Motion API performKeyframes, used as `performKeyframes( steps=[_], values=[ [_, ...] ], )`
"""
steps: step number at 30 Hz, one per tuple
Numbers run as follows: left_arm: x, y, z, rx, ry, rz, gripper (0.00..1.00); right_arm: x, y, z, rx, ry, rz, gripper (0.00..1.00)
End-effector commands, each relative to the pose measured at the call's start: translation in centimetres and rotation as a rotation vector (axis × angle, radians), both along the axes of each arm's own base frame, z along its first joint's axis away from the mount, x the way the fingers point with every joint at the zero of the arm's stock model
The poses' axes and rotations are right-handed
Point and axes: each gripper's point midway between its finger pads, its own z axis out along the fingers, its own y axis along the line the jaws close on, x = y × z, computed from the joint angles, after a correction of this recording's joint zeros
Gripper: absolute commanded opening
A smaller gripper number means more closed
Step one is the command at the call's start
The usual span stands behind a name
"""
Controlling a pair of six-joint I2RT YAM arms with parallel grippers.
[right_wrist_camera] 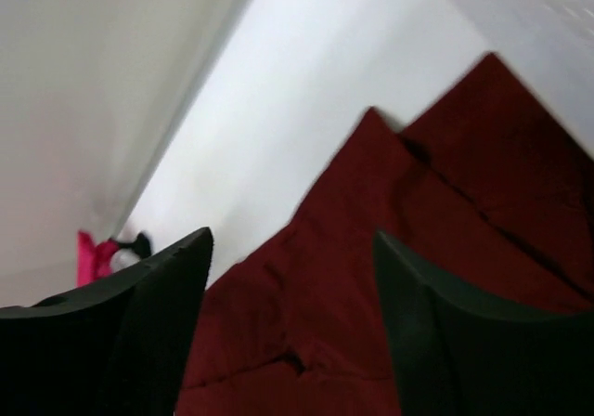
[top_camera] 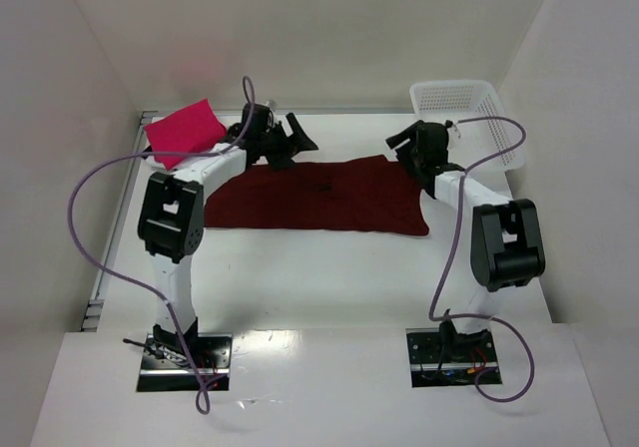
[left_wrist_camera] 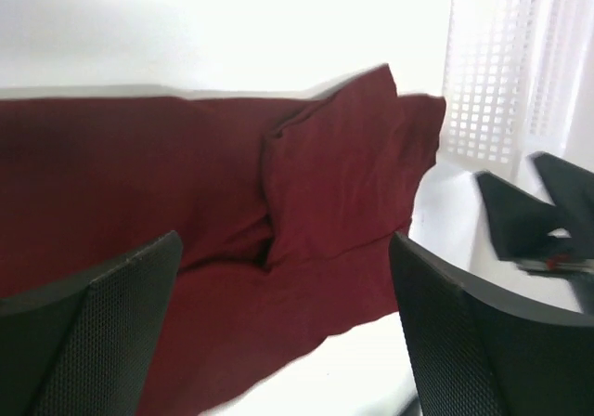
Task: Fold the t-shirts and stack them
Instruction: Fold the other side of the tshirt into a rectangle
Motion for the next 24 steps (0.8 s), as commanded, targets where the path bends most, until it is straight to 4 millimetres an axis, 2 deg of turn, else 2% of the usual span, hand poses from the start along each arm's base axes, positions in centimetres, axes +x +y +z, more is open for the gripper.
performKeyframes(
  steps=[1, 2, 3, 4, 5, 6, 7, 8, 10, 11, 12, 14, 18, 19, 22, 24],
  values=[
    [-0.9, 4.7, 7.1, 0.173, -0.181, 0.051, 1.00, -1.3, 0.5, 6.8, -0.075, -0.152, 0.113, 0.77],
    [-1.7, 6.3, 9.2, 0.224, -0.236, 0.065, 1.00, -1.9, 0.8, 6.8, -0.081, -0.148, 0.139, 0.80],
    [-3.2, 7.4, 7.7, 0.276, -0.198, 0.069, 1.00, -2.6, 0.8, 6.8, -0.091, -0.128, 0.154, 0.83],
    [-3.5, 9.9, 7.7, 0.314, -0.195, 0.110, 1.00, -3.5, 0.8, 7.1, -0.095, -0.123, 0.168, 0.84],
    [-4.1, 11.8, 8.7, 0.345, -0.212, 0.149, 1.00, -4.4, 0.7, 6.2, -0.096, -0.093, 0.170, 0.85],
    [-4.7, 13.2, 8.1, 0.371, -0.202, 0.145, 1.00, -5.2, 1.0, 5.8, -0.087, -0.081, 0.191, 0.85],
    [-5.1, 14.4, 7.8, 0.376, -0.198, 0.138, 1.00, -6.0, 0.9, 6.9, -0.085, -0.113, 0.189, 0.85],
    [-5.4, 16.4, 7.2, 0.386, -0.178, 0.139, 1.00, -7.1, 1.1, 5.3, -0.086, -0.081, 0.200, 0.85],
    [-6.6, 16.8, 5.8, 0.434, -0.170, 0.009, 1.00, -8.4, 2.0, 4.8, -0.092, -0.071, 0.219, 0.87],
    [-6.8, 16.9, 5.1, 0.462, -0.165, -0.043, 1.00, -9.0, 1.9, 3.9, -0.094, -0.044, 0.220, 0.91],
    [-7.2, 17.2, 4.9, 0.521, -0.183, -0.107, 1.00, -9.4, 2.4, 4.1, -0.094, -0.046, 0.235, 0.93],
    [-7.1, 16.4, 4.5, 0.595, -0.223, -0.182, 1.00, -10.0, 2.8, 3.2, -0.107, -0.019, 0.255, 1.00],
    [-7.3, 14.5, 2.8, 0.765, -0.348, -0.368, 1.00, -10.6, 2.8, 2.9, -0.114, 0.003, 0.272, 1.00],
    [-7.3, 14.6, 2.9, 0.812, -0.404, -0.434, 1.00, -10.6, 2.8, 2.9, -0.126, 0.002, 0.279, 1.00],
    [-7.2, 14.4, 1.4, 0.876, -0.444, -0.533, 1.00, -10.6, 2.7, 3.2, -0.140, 0.008, 0.287, 1.00],
    [-7.0, 14.7, -0.3, 0.920, -0.446, -0.607, 1.00, -10.9, 2.9, 3.2, -0.143, 0.022, 0.303, 1.00]
  ],
)
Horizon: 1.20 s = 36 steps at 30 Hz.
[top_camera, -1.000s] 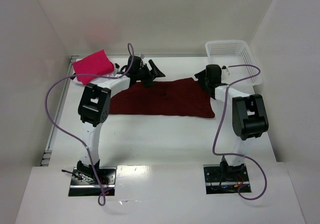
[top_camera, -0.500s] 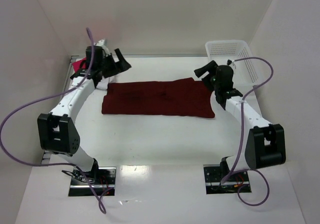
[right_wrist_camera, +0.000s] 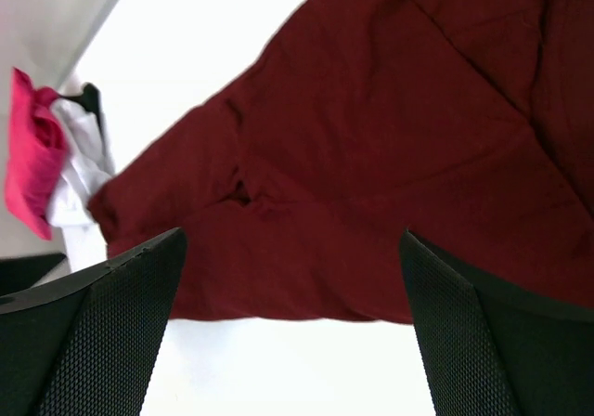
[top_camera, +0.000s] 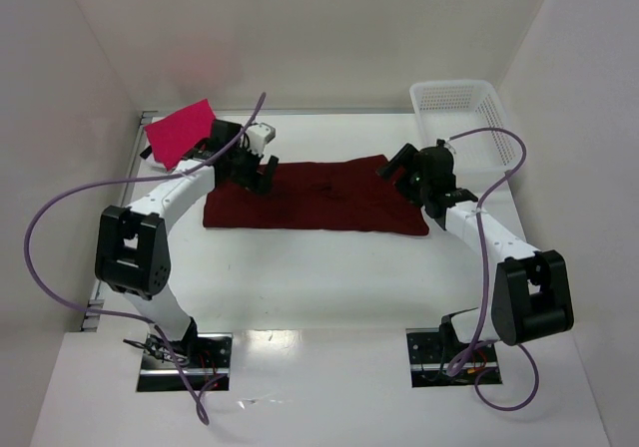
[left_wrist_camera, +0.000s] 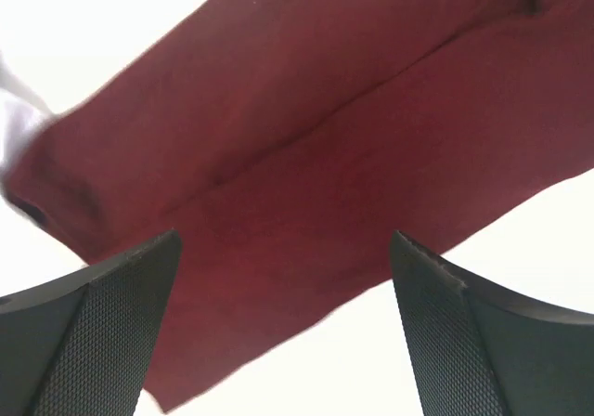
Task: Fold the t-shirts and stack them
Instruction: Fold the other side of the tshirt into a rectangle, then rotate the tshirt 90 degrees
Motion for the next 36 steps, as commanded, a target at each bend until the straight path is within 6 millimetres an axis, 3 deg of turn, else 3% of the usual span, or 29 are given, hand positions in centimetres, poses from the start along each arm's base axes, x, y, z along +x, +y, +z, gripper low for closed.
performKeyframes(
  steps=[1, 5, 7, 8, 13, 17, 20, 25, 31, 36],
  values=[
    [2.3, 1.7, -0.7, 0.153, -0.103, -0.133, 1.00, -0.2, 0.3, 1.4, -0.027, -0.019, 0.037, 1.00],
    [3.9, 2.2, -4.1, 0.251, -0.048, -0.135, 1.00, -0.4, 0.4, 1.0, -0.023, -0.009, 0.046, 1.00],
    [4.0, 1.4, -5.3, 0.277, -0.019, -0.164, 1.00, -0.4, 0.4, 1.0, -0.023, -0.009, 0.046, 1.00],
    [3.8, 0.8, -6.7, 0.289, 0.010, -0.191, 1.00, -0.4, 0.4, 1.0, -0.023, -0.009, 0.046, 1.00],
    [3.1, 0.1, -9.3, 0.289, 0.082, -0.232, 1.00, 0.6, 0.7, 1.8, -0.024, -0.019, 0.059, 1.00],
    [2.0, 0.2, -11.0, 0.322, 0.171, -0.185, 1.00, 0.4, 0.5, 0.5, -0.029, 0.006, 0.042, 1.00],
    [0.1, 0.0, -11.7, 0.361, 0.261, -0.128, 1.00, 0.5, 0.4, -0.9, -0.020, 0.016, 0.021, 1.00],
    [-5.0, -0.3, -13.3, 0.335, 0.420, -0.036, 1.00, 1.7, 0.9, -3.1, -0.038, 0.078, 0.050, 1.00],
    [-10.5, -1.8, -12.6, 0.278, 0.523, 0.023, 1.00, 2.2, 1.3, -4.4, -0.066, 0.108, 0.077, 1.00],
    [-14.6, -4.7, -11.7, 0.197, 0.584, 0.025, 1.00, 2.1, 2.5, -6.8, -0.085, 0.185, 0.116, 1.00]
  ],
)
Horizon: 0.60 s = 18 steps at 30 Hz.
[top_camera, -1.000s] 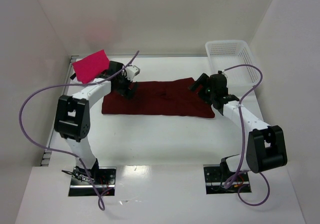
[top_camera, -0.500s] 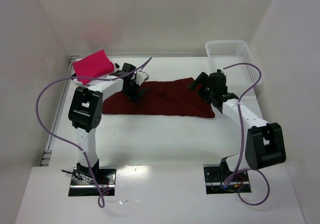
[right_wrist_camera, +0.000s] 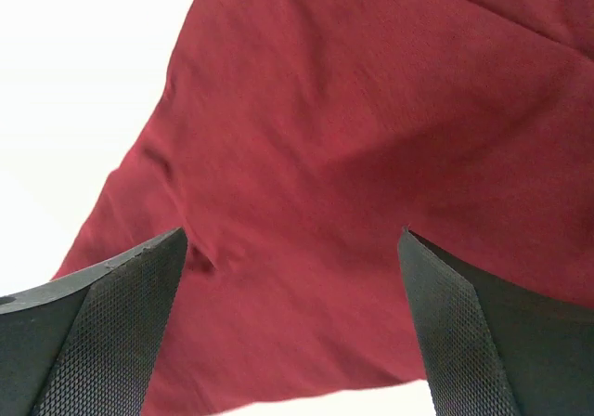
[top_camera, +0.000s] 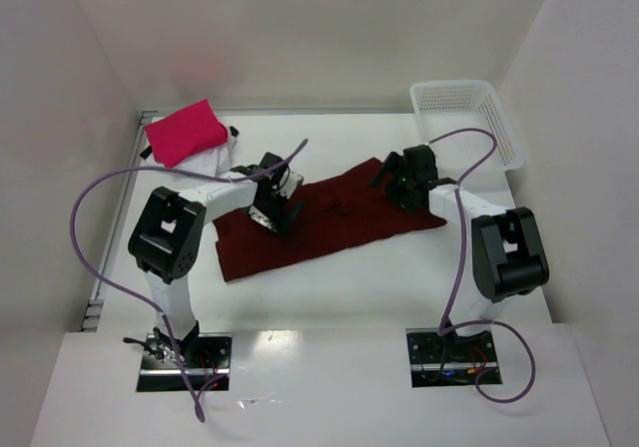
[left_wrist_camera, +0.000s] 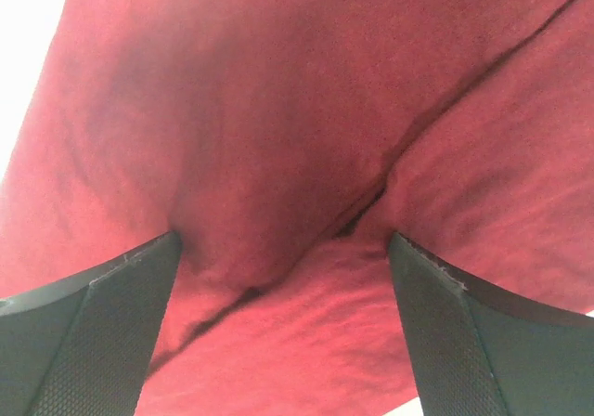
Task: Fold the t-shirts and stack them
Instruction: Rotate the tshirt 90 degrees
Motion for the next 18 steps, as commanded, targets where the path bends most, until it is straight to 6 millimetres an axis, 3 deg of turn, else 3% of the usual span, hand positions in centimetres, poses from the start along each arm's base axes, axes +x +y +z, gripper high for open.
performKeyframes(
  steps=[1, 7, 12, 18],
  values=[
    [-6.9, -1.8, -0.6, -0.048, 0.213, 0.066, 1.00, 0.8, 1.6, 0.2, -0.016, -0.008, 0.056, 1.00],
    [-10.0, -3.8, 0.4, -0.106, 0.233, 0.106, 1.00, 0.7, 3.9, -1.8, -0.071, 0.028, 0.089, 1.00],
    [-10.0, -4.1, 0.8, -0.137, 0.220, 0.121, 1.00, 0.7, 5.4, -4.6, -0.114, 0.114, 0.120, 1.00],
    [-10.4, -4.4, 1.1, -0.178, 0.216, 0.111, 1.00, 3.0, 6.6, -5.7, -0.117, 0.126, 0.107, 1.00]
  ],
)
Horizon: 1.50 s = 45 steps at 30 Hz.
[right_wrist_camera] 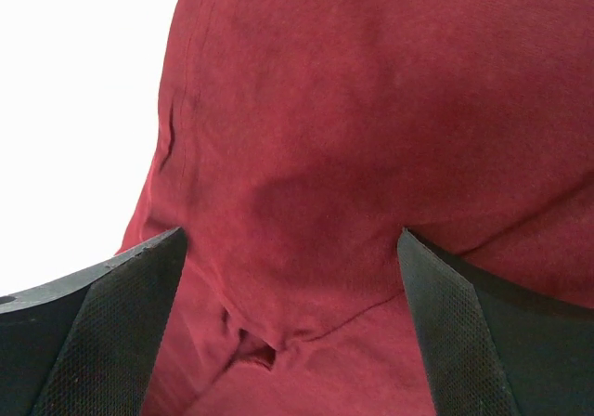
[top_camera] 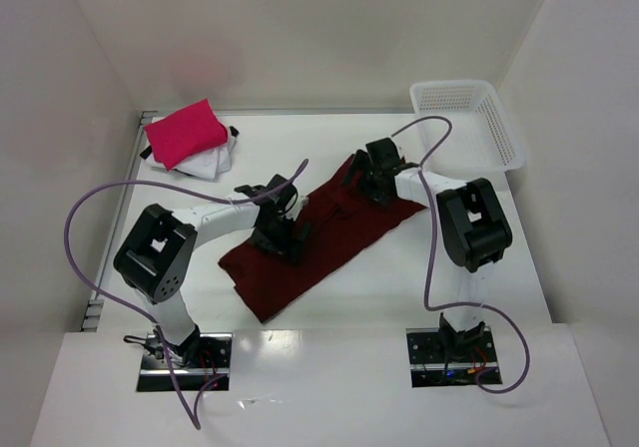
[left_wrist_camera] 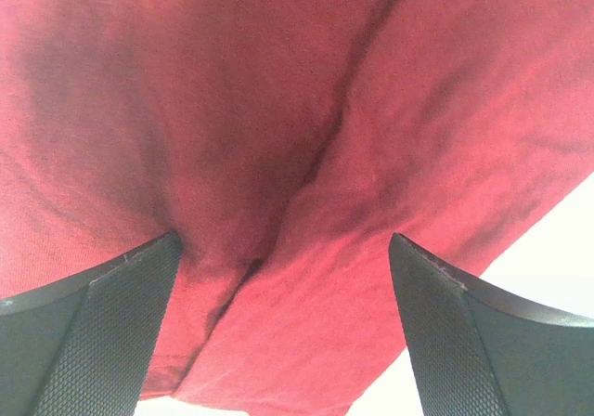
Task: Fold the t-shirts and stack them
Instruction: Rotate the tshirt 90 degrees
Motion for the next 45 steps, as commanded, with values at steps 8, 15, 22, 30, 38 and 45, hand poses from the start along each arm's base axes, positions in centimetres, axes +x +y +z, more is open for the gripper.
performKeyframes(
  steps=[8, 15, 22, 30, 38, 45],
  values=[
    [-3.0, -0.8, -0.6, -0.089, 0.110, 0.002, 1.00, 5.0, 5.1, -1.2, -0.005, 0.005, 0.076, 1.00],
    [-3.1, -2.7, -0.1, -0.163, 0.131, 0.011, 1.00, 6.5, 10.3, -1.6, -0.009, -0.031, 0.150, 1.00],
    [-4.8, -6.0, -0.9, -0.195, 0.175, -0.038, 1.00, 9.3, 13.3, -0.9, 0.017, -0.066, 0.198, 1.00],
    [-4.8, -7.6, -0.7, -0.238, 0.164, -0.039, 1.00, 10.9, 14.8, 0.7, -0.009, -0.124, 0.217, 1.00],
    [-4.3, -7.5, 0.8, -0.254, 0.116, -0.005, 1.00, 12.9, 14.3, 4.7, -0.041, -0.229, 0.209, 1.00],
    [-1.3, -8.8, 8.4, -0.324, -0.061, -0.031, 1.00, 13.9, 10.7, 18.7, 0.001, -0.436, 0.177, 1.00]
  ],
)
